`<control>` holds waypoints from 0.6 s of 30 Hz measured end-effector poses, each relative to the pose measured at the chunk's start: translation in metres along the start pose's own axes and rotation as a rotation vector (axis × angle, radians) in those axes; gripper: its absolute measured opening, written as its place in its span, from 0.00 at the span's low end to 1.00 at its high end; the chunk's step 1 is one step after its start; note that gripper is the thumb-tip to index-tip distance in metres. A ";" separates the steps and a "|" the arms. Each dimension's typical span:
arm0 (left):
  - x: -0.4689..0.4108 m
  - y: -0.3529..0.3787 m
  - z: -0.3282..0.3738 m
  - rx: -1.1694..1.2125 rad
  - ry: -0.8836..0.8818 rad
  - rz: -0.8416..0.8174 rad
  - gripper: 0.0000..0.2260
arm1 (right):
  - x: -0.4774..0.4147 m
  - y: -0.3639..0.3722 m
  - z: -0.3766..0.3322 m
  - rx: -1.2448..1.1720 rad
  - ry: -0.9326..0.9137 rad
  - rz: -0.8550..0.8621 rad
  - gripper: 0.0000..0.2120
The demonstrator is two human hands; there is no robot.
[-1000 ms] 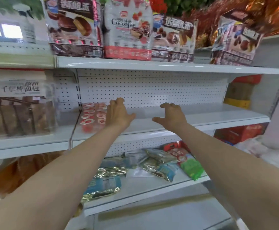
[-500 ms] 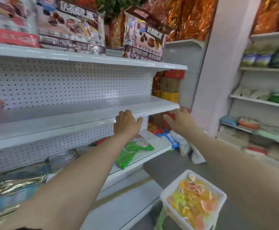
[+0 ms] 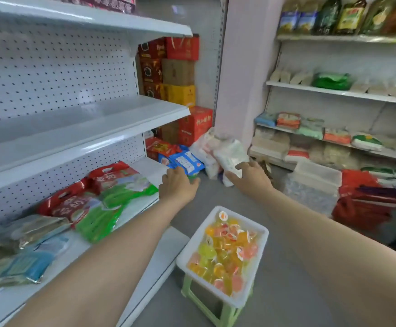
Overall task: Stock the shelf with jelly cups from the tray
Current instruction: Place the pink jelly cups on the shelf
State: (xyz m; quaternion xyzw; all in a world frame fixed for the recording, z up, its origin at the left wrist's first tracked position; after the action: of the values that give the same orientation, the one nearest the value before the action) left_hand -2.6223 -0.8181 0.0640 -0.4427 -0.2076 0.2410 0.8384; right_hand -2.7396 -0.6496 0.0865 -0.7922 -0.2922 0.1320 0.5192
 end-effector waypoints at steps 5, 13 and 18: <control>-0.105 0.072 0.000 -0.028 0.015 -0.176 0.26 | -0.086 0.047 0.058 -0.009 0.165 -0.108 0.28; -0.201 0.202 -0.046 -0.115 0.015 -0.553 0.27 | -0.146 0.162 0.141 -0.091 0.420 -0.402 0.28; -0.214 0.265 -0.085 -0.126 -0.021 -0.738 0.27 | -0.139 0.229 0.186 -0.206 0.561 -0.557 0.27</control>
State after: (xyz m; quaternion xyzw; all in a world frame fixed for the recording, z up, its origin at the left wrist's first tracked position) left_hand -2.8040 -0.8680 -0.2325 -0.3863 -0.3762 -0.0864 0.8377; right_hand -2.8704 -0.6607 -0.2121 -0.7360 -0.3545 -0.2648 0.5124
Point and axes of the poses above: each hand's wrist, its own x-axis away from the middle knuckle, its own y-axis out of the palm, z = x × y, the point moved 1 cm from there along -x, towards the middle knuckle, and after that the axes turned 15 degrees about -z, right-handed, at the moved point
